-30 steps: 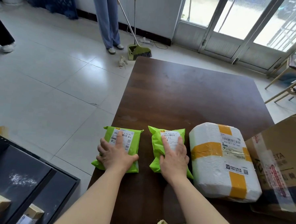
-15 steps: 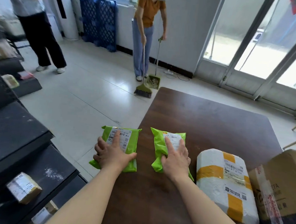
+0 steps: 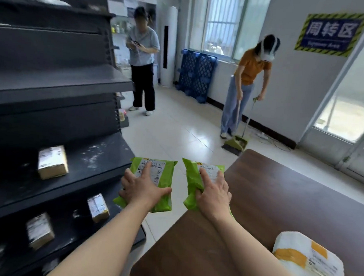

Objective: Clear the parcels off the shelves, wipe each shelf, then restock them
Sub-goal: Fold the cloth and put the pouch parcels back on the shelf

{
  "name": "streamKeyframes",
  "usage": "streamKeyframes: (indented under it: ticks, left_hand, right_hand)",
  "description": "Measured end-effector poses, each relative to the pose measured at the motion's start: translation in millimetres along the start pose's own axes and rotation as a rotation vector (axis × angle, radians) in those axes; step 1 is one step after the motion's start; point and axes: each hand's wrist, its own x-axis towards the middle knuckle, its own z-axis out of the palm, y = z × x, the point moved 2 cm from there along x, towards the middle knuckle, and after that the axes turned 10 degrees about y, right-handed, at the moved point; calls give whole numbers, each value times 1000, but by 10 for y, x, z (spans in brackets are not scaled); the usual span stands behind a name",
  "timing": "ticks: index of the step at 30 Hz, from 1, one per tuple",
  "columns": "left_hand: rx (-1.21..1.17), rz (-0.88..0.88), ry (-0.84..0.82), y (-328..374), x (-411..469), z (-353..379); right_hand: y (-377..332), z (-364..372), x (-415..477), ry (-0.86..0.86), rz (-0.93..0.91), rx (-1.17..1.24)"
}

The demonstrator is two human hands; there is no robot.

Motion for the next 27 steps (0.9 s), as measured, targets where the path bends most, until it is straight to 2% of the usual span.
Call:
streamKeyframes:
  ticks: [15, 27]
  left_hand:
    - [-33, -324, 273, -1426, -269, -1493]
    - [17, -546, 472, -3061, -667, -2969]
  right_hand:
    - [-1710, -2, -653, -109, -378, 92]
    - [-3527, 39, -1744, -140, -647, 254]
